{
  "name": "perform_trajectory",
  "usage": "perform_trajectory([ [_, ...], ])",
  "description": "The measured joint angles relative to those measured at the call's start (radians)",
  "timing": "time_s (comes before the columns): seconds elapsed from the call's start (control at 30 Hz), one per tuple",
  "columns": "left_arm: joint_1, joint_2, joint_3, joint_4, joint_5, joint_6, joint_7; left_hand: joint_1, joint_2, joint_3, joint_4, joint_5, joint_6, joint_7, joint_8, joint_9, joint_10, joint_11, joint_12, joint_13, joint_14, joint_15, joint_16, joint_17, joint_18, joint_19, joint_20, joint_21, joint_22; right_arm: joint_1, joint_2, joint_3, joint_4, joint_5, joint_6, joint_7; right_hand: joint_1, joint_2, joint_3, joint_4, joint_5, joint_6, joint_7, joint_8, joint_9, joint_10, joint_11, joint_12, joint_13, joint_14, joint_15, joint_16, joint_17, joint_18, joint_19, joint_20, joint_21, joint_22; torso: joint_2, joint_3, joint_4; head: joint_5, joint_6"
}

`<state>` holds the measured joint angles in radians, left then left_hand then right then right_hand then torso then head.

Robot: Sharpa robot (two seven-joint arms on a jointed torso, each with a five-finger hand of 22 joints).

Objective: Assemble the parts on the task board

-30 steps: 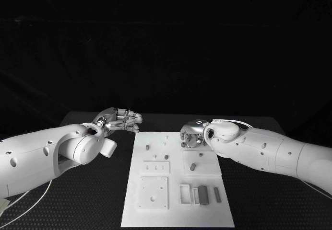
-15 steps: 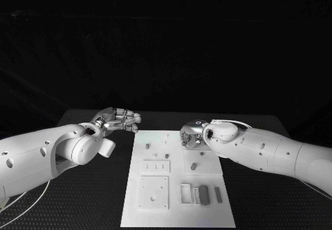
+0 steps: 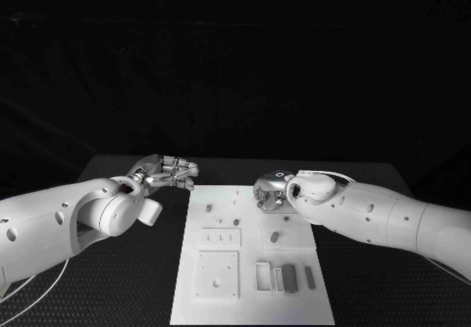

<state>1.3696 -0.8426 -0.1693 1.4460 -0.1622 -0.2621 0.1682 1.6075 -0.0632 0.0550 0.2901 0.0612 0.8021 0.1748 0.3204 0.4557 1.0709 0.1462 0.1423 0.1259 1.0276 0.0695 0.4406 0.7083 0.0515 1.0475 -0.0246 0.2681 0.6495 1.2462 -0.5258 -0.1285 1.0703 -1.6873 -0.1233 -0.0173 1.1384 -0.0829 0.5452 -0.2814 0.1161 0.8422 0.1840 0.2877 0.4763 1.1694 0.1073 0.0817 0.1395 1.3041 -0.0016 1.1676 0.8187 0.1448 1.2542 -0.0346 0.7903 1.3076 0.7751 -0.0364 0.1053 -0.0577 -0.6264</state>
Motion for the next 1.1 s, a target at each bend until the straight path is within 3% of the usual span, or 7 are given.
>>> perform_trajectory([
  [0.2, 0.0, 0.0, 0.0, -0.001, 0.0, 0.001, -0.001, 0.0, 0.0, 0.0, 0.0, 0.0, 0.0, 0.0, 0.0, 0.0, 0.0, 0.0, 0.0, 0.0, 0.0, 0.0, -0.003, 0.002, -0.001, 0.0, 0.0, 0.0, 0.0, -0.001, 0.004, 0.003, -0.002, -0.009, -0.011, -0.003, -0.005, 0.005, 0.002, -0.002, 0.0, 0.014, -0.007, 0.007, 0.005, 0.019, -0.006, 0.01, 0.009, 0.001, -0.001, 0.006, -0.004, -0.001, 0.0, -0.003, 0.004, 0.0, 0.005, 0.0005, 0.0008, -0.001, 0.003],
  [0.53, 0.001, 0.0, 0.0, -0.004, 0.0, 0.003, -0.003, 0.0, 0.0, 0.0, 0.0, 0.0, 0.0, 0.0, 0.0, 0.0, 0.0, 0.0, 0.0, 0.0, 0.0, 0.0, -0.004, 0.003, -0.005, 0.0, 0.0, 0.0, 0.001, -0.008, 0.002, 0.003, 0.004, -0.042, -0.057, -0.018, 0.003, 0.013, 0.029, -0.007, 0.0, 0.087, -0.039, 0.052, 0.036, 0.099, -0.041, 0.043, 0.047, 0.006, -0.039, 0.028, -0.006, -0.006, 0.006, -0.014, 0.025, 0.0, 0.01, 0.0011, 0.0006, -0.003, 0.001],
  [0.73, 0.001, 0.0, 0.0, -0.004, 0.0, 0.004, -0.003, 0.0, 0.0, 0.0, 0.0, 0.0, 0.0, 0.0, 0.0, 0.0, 0.0, 0.0, 0.0, 0.0, 0.0, 0.0, -0.004, 0.004, -0.006, 0.0, 0.0, 0.0, 0.001, -0.013, -0.002, 0.0, 0.01, -0.056, -0.091, -0.023, 0.008, 0.019, 0.039, -0.009, -0.002, 0.119, -0.053, 0.064, 0.047, 0.13, -0.056, 0.058, 0.073, 0.012, -0.046, 0.039, -0.01, -0.006, 0.009, -0.016, 0.039, 0.0, 0.012, 0.0015, 0.0003, -0.005, 0.002],
  [1.1, 0.001, -0.005, 0.0, -0.002, 0.0, 0.004, -0.004, 0.0, 0.0, 0.003, 0.003, 0.0, 0.0, 0.0, 0.0, 0.0, 0.0, 0.0, 0.0, 0.0, 0.0, 0.0, -0.004, 0.005, -0.008, 0.0, 0.0, -0.004, 0.002, -0.02, -0.019, -0.004, 0.038, -0.071, -0.156, -0.041, 0.015, 0.025, 0.048, -0.01, -0.003, 0.148, -0.061, 0.085, 0.053, 0.153, -0.061, 0.077, 0.109, 0.019, -0.052, 0.043, -0.015, -0.006, 0.009, -0.015, 0.046, 0.0, 0.015, 0.0012, 0.0003, -0.005, 0.011],
])
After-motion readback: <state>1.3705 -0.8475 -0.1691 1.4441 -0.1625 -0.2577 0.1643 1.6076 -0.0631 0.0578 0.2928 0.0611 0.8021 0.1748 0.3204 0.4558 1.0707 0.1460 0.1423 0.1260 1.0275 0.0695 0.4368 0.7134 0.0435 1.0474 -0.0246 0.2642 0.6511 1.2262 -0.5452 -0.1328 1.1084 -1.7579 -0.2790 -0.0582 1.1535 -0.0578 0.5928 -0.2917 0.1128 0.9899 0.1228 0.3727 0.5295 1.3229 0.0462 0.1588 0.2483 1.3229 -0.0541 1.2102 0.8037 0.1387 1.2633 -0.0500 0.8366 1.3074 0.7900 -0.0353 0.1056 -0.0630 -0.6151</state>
